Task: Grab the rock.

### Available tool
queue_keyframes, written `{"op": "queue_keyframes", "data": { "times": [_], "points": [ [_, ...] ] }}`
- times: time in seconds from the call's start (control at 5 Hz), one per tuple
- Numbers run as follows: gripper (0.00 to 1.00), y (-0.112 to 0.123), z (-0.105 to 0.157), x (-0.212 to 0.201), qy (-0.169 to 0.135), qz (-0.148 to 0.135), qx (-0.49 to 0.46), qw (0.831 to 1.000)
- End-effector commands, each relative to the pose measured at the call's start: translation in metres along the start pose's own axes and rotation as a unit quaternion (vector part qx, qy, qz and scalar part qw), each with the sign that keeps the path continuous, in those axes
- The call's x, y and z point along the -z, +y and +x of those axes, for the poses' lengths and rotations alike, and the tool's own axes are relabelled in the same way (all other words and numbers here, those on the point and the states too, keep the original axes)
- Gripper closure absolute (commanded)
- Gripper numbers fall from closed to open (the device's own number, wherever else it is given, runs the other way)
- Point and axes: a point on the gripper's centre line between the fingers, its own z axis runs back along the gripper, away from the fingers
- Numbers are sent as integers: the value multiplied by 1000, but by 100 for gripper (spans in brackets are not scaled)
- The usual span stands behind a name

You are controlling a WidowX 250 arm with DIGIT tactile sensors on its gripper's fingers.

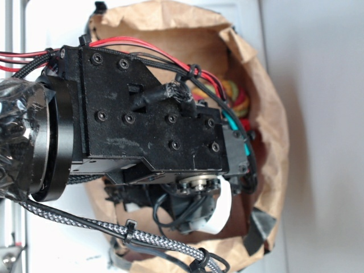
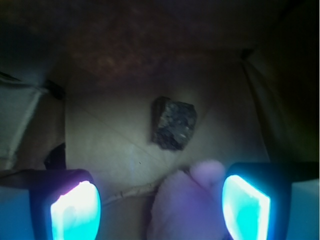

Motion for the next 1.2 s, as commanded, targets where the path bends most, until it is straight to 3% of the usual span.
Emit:
{"op": "queue_keyframes", "data": {
  "times": [0.0, 1.0],
  "points": [
    [0, -4, 19, -15, -15, 23, 44, 999],
    [0, -6, 29, 24, -42, -12, 92, 995]
  ]
}}
